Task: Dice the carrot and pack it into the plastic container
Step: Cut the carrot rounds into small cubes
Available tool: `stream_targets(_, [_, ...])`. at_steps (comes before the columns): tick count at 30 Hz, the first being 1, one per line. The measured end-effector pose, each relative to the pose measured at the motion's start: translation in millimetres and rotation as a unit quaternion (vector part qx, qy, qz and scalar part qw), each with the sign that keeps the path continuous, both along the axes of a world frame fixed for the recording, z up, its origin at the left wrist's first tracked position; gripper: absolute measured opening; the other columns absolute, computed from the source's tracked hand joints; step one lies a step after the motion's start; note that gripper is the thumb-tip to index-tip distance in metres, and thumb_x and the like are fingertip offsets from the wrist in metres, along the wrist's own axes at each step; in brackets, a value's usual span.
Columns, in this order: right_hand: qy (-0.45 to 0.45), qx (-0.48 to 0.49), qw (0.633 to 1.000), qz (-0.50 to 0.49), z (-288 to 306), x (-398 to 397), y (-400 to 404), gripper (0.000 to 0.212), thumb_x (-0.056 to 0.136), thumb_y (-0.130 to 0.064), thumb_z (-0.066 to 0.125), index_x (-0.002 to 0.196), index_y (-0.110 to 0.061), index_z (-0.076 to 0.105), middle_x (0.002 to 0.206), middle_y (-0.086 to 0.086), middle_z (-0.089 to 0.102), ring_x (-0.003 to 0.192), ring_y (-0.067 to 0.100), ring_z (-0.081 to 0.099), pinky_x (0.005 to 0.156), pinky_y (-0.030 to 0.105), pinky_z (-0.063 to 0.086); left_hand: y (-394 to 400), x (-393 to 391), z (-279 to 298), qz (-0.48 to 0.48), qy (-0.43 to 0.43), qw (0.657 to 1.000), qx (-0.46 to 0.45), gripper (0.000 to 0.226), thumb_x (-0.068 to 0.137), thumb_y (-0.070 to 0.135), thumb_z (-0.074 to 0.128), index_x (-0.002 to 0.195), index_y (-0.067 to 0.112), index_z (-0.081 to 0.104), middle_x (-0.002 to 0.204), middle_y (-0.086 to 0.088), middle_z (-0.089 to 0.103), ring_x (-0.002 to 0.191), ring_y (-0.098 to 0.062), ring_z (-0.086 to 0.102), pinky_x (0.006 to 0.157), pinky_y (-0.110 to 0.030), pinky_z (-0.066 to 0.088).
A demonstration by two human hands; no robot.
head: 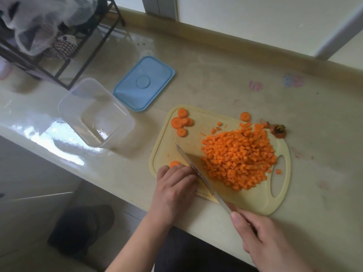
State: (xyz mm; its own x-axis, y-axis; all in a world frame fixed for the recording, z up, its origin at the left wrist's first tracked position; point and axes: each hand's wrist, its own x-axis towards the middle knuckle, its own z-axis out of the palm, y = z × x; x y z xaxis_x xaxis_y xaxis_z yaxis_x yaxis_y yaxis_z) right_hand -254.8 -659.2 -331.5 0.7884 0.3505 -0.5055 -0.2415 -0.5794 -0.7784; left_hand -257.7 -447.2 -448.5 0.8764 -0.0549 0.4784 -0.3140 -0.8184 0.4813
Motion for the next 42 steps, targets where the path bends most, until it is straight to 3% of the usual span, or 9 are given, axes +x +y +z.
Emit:
stream_targets(4, [-0.006,0.013,1.0,0.012,-6,8,8,0.028,0.084,-0.052,0.037,0.06,-0.052,0.052,0.049,-0.038,0.047,0.059,-0.018,0.05,0.06,0.003,0.036,1,0,1,0.006,0.0,1.0,0.0,0.02,0.099,0.02,0.065,0.088,0.011,0.079,0.103,-0.001,0.075,0.098,-0.017,0.069,0.083,-0.031,0.038])
stream_targets(14, [0.006,0.033,0.999,-0.018,5,3,-1,0.027,0.081,-0.054,0.042,0.057,-0.062,0.053,0.046,-0.032,0.047,0.051,-0.012,0.049,0.054,0.008,0.033,0,-4,1,0.039,-0.029,0.999,-0.004,0.008,0.088,0.012,0.073,0.082,0.009,0.078,0.093,-0.001,0.073,0.099,-0.018,0.064,0.083,-0.034,0.039])
stream_targets(20, [0.017,0.056,0.998,-0.004,7,3,0,0.024,0.084,-0.048,0.044,0.074,-0.063,0.06,0.046,-0.032,0.046,0.053,-0.013,0.05,0.052,0.004,0.034,1,-5,-1,0.03,-0.019,0.999,-0.013,0.019,0.096,0.017,0.066,0.083,0.01,0.078,0.094,0.0,0.075,0.097,-0.019,0.066,0.081,-0.035,0.04])
stream_targets(27, [-0.004,0.034,0.999,0.023,5,8,7,0.034,0.086,-0.048,0.038,0.062,-0.07,0.049,0.049,-0.038,0.047,0.06,-0.016,0.051,0.058,0.004,0.037,2,-4,1,0.022,-0.017,0.999,-0.034,0.018,0.093,0.017,0.069,0.082,0.01,0.08,0.094,0.0,0.077,0.091,-0.016,0.073,0.076,-0.036,0.047])
stream_targets(31, [-0.025,0.021,0.999,0.043,-2,17,17,0.032,0.088,-0.053,0.034,0.063,-0.052,0.055,0.049,-0.028,0.052,0.055,-0.004,0.052,0.054,0.013,0.037,1,-3,2,0.02,-0.011,0.999,-0.035,0.02,0.095,0.017,0.065,0.082,0.01,0.079,0.095,0.001,0.076,0.092,-0.016,0.072,0.078,-0.035,0.047])
stream_targets(34, [0.006,0.054,0.998,0.032,2,18,18,0.031,0.088,-0.049,0.038,0.061,-0.049,0.052,0.046,-0.031,0.048,0.053,-0.011,0.051,0.053,0.009,0.036,2,-5,1,0.011,0.001,0.999,-0.037,0.012,0.09,0.012,0.067,0.084,0.009,0.078,0.096,0.001,0.075,0.094,-0.017,0.07,0.076,-0.04,0.046])
stream_targets(37, [0.064,0.091,0.994,-0.014,11,15,6,0.03,0.083,-0.056,0.04,0.06,-0.051,0.059,0.042,-0.012,0.043,0.039,0.0,0.04,0.044,0.01,0.029,5,-7,6,0.007,0.006,0.999,-0.048,0.007,0.087,0.012,0.071,0.083,0.009,0.076,0.095,0.0,0.073,0.098,-0.018,0.065,0.078,-0.039,0.045])
stream_targets(39, [0.095,0.107,0.988,-0.055,17,13,-6,0.039,0.083,-0.067,0.041,0.064,-0.04,0.061,0.045,-0.002,0.039,0.037,0.007,0.033,0.039,0.018,0.027,11,-7,12,0.004,0.006,0.999,-0.045,0.006,0.088,0.014,0.072,0.084,0.01,0.075,0.096,0.0,0.072,0.099,-0.02,0.063,0.084,-0.036,0.043])
stream_targets(42, [0.112,0.105,0.981,-0.119,22,16,-22,0.044,0.078,-0.07,0.045,0.059,-0.034,0.061,0.048,0.005,0.037,0.037,0.014,0.028,0.038,0.015,0.023,30,7,25,-0.06,0.046,0.997,0.014,0.013,0.091,0.018,0.07,0.103,0.02,0.072,0.111,0.0,0.069,0.104,-0.024,0.062,0.087,-0.038,0.042])
